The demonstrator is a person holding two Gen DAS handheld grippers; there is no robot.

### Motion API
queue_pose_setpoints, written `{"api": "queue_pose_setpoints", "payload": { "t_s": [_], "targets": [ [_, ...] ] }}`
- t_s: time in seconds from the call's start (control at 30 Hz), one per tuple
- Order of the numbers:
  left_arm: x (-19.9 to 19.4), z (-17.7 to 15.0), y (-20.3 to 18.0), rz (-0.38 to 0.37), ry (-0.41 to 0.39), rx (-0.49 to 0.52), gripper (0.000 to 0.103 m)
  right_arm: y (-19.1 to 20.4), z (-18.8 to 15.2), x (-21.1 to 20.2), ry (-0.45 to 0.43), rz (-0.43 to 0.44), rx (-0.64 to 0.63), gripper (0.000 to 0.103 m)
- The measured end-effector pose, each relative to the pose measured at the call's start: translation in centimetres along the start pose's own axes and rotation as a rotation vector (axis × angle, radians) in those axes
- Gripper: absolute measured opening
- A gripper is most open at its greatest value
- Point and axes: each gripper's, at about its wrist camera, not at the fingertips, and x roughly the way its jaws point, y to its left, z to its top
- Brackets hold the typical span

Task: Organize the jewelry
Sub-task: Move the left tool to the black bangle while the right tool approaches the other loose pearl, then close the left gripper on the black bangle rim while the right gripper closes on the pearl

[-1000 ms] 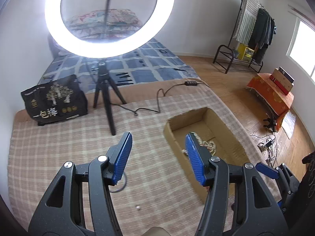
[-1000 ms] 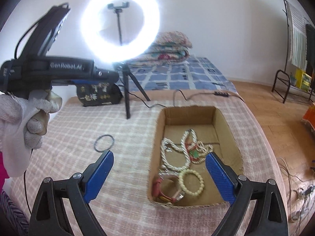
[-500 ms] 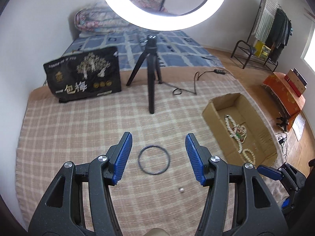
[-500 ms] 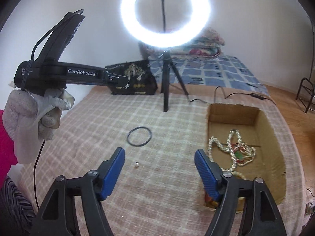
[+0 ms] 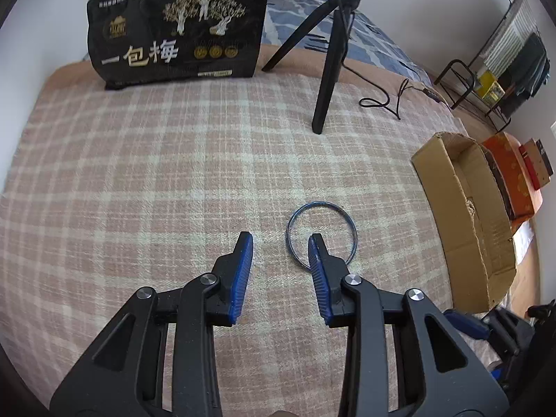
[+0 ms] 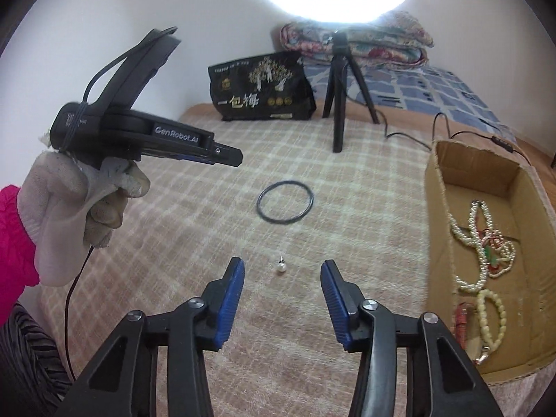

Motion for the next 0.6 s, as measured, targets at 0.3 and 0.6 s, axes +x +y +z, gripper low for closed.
{"api": "queue_pose_setpoints", "payload": {
  "t_s": [0.3, 0.6],
  "targets": [
    [2.7, -0.1, 0.2, -0.035, 0.064, -0.039, 0.029, 0.8, -0.2, 3.5, 0.065, -0.011, -0.041, 0.034],
    [4.2, 0.6, -0.1, -0.059, 0.089, -0.064, 0.029, 0.7, -0.2, 5.3, 0.1, -0.027, -0.046, 0.032]
  ]
}}
